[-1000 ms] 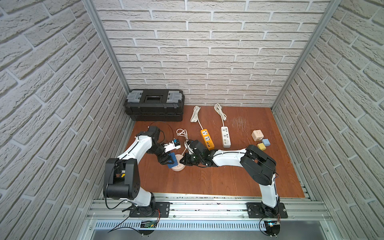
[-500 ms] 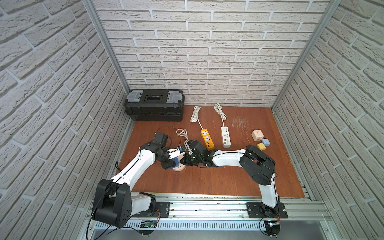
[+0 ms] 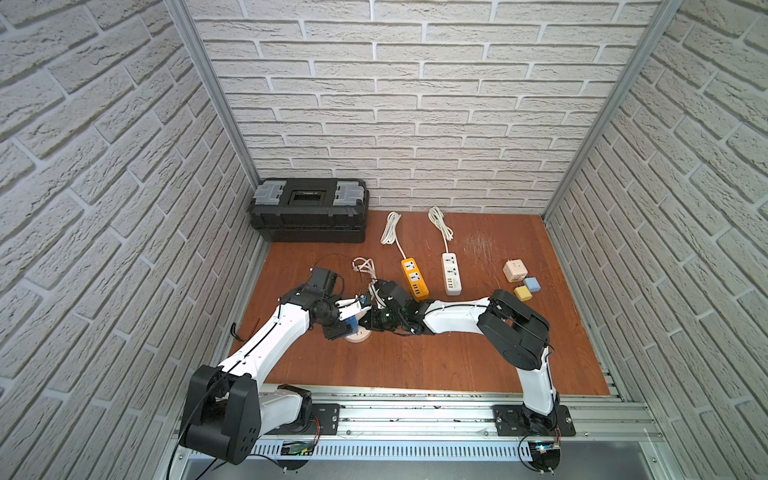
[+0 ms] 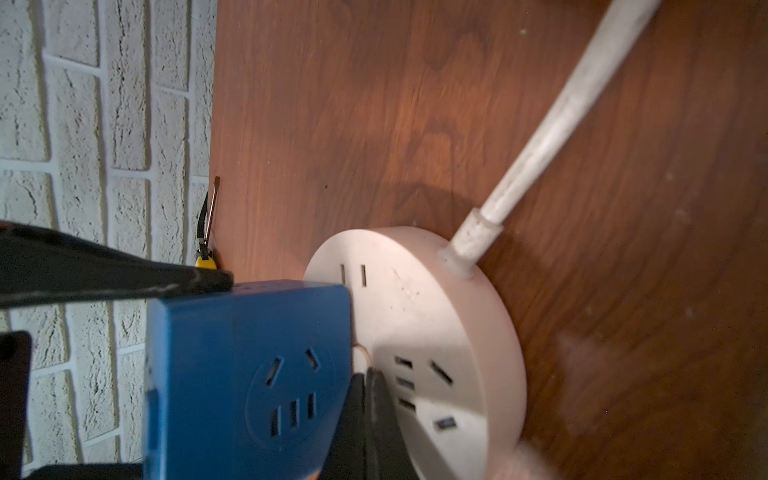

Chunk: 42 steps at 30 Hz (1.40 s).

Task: Pull the plug off the socket
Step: Remove the plug from the socket.

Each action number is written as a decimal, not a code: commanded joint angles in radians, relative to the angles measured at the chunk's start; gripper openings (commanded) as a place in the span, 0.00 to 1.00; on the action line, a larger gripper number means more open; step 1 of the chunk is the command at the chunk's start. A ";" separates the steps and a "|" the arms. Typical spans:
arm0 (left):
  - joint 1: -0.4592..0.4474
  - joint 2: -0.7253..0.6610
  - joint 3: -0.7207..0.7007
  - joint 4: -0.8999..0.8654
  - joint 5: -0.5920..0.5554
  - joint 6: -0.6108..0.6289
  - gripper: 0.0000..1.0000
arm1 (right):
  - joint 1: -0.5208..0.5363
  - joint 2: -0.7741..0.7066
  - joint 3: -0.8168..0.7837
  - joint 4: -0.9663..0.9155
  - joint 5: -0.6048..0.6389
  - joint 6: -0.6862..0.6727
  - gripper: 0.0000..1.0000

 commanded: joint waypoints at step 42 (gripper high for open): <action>-0.032 -0.158 -0.205 0.111 0.006 -0.554 0.00 | 0.012 0.228 0.127 0.033 0.029 0.089 0.03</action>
